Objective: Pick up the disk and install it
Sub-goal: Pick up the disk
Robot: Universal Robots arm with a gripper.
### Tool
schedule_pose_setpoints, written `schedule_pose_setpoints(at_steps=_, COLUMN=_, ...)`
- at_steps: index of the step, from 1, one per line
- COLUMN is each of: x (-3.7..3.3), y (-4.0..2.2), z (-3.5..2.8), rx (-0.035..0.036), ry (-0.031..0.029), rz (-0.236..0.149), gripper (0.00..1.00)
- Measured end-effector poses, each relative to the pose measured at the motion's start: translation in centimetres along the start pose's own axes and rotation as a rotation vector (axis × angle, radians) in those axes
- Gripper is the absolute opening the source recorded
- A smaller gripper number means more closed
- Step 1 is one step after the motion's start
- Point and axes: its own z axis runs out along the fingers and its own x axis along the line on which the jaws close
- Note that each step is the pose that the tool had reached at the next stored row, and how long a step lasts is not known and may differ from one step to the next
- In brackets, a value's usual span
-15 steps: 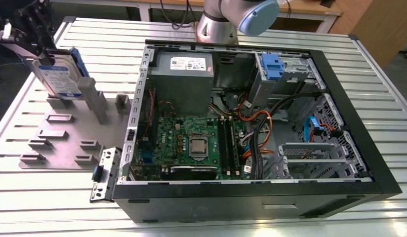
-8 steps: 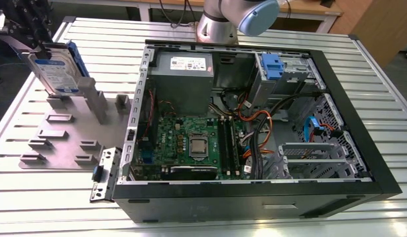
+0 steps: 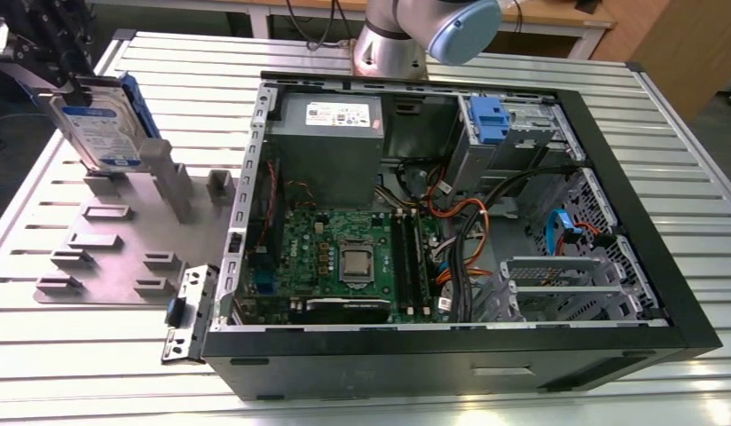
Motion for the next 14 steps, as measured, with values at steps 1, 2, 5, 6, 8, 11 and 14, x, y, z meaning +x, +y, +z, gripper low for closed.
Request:
schedule_pose_setpoints(at_steps=1, x=0.00, y=0.00, z=-0.06, rx=0.0002, ry=-0.0001, rz=0.000, gripper=0.35)
schedule_pose_setpoints(at_steps=2, x=-0.01, y=0.00, z=-0.12, rx=0.0004, ry=-0.0003, rz=0.000, gripper=0.35)
schedule_pose_setpoints(at_steps=5, x=-0.01, y=0.00, z=-0.19, rx=0.0008, ry=-0.0005, rz=0.000, gripper=0.35)
schedule_pose_setpoints(at_steps=6, x=-0.01, y=0.00, z=-0.20, rx=0.0008, ry=-0.0005, rz=0.000, gripper=0.35)
schedule_pose_setpoints(at_steps=8, x=-0.01, y=0.00, z=-0.32, rx=0.0005, ry=-0.0004, rz=0.000, gripper=0.35)
schedule_pose_setpoints(at_steps=11, x=-0.02, y=0.00, z=-0.34, rx=0.0006, ry=-0.0004, rz=0.000, gripper=0.35)
schedule_pose_setpoints(at_steps=14, x=-0.02, y=0.00, z=-0.36, rx=0.0005, ry=-0.0003, rz=0.000, gripper=0.35)
